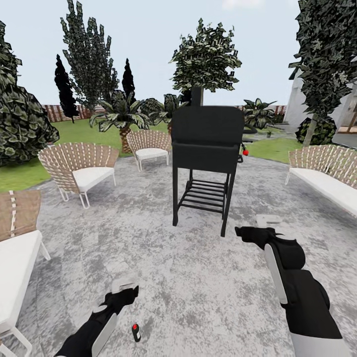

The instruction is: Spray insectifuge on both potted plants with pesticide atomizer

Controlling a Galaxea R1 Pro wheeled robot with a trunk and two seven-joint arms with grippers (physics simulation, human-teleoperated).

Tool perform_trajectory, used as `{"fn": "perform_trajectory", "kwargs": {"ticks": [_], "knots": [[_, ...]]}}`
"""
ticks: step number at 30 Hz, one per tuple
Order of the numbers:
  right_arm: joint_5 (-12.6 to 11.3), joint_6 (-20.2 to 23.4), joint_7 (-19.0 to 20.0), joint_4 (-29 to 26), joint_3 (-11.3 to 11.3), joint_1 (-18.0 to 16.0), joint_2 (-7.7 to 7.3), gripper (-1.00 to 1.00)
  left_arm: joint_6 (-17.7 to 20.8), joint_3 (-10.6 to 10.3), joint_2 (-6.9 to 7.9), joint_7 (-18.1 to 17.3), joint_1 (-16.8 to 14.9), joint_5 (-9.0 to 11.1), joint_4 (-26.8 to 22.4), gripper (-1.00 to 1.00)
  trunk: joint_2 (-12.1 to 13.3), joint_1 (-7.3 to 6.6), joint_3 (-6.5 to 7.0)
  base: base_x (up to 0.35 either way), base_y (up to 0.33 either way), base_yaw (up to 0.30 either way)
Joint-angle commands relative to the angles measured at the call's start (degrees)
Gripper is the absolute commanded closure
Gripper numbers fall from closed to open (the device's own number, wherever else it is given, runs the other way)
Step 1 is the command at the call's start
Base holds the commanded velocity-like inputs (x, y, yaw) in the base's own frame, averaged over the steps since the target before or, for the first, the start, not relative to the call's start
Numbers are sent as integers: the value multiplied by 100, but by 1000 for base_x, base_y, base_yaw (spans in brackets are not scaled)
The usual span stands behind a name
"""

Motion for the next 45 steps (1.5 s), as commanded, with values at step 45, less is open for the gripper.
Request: {"fn": "perform_trajectory", "kwargs": {"ticks": [45], "knots": [[-1, -4, -25, -5, 1, -26, -11, -100, -364, 72, 136, -853, 213, 104, 108, -100, -927, 505, -419, -62, -9, 0]]}}
